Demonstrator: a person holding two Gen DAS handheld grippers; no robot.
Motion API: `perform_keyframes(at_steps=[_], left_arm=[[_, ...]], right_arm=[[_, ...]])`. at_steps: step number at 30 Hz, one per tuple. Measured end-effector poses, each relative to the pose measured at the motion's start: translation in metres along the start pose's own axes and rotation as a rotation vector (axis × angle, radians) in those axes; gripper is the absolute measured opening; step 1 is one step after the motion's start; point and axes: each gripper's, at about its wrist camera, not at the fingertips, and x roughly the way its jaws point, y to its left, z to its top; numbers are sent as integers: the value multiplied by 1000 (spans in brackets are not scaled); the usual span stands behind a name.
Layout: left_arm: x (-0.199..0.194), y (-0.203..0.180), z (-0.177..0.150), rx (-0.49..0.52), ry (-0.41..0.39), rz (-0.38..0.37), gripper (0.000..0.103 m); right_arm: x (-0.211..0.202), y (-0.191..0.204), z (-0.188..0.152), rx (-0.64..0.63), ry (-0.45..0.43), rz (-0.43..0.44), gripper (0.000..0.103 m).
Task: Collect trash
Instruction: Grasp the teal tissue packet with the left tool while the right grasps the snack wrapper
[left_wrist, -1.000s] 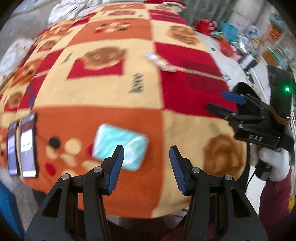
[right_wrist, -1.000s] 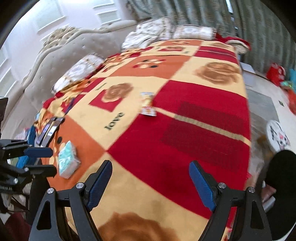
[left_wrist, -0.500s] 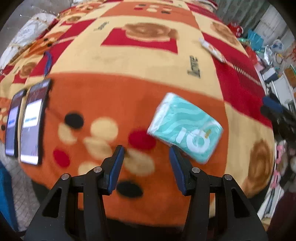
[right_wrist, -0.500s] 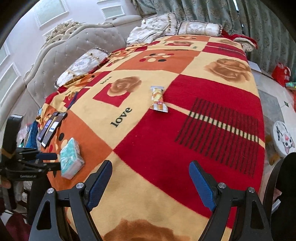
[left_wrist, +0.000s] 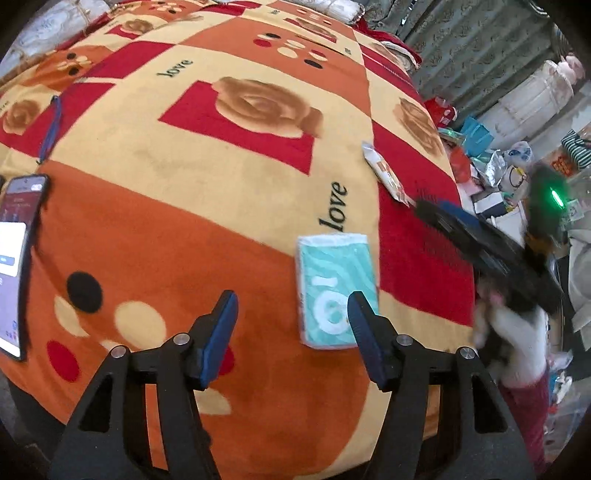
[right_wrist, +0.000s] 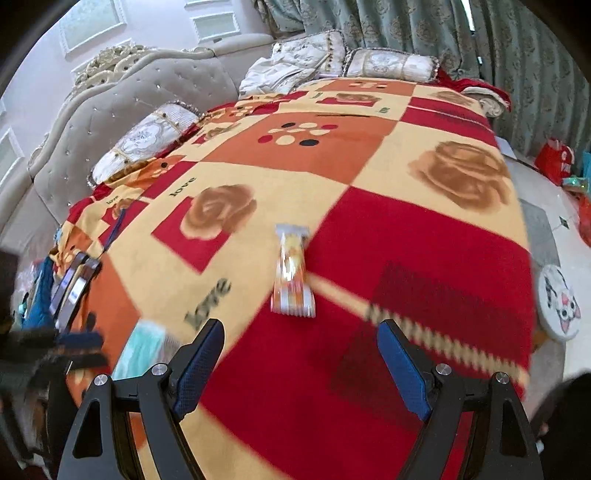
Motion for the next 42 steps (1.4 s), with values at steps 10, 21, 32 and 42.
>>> perform_keyframes(at_steps=[10,21,32,42], left_arm=[[25,-28,1,63,23,33,61],[58,-60,4,166,29,100,45],[48,-122,10,284,-12,34,41],[57,-229,6,458,-18,-80,41]], right_arm=[[48,8,25,-97,29,-65,19],[-22,-15,-19,-71,-35,-60,16],[-94,-66,-73,110,-127,-104,16],[-154,-135,-120,269,-172,-233,16]])
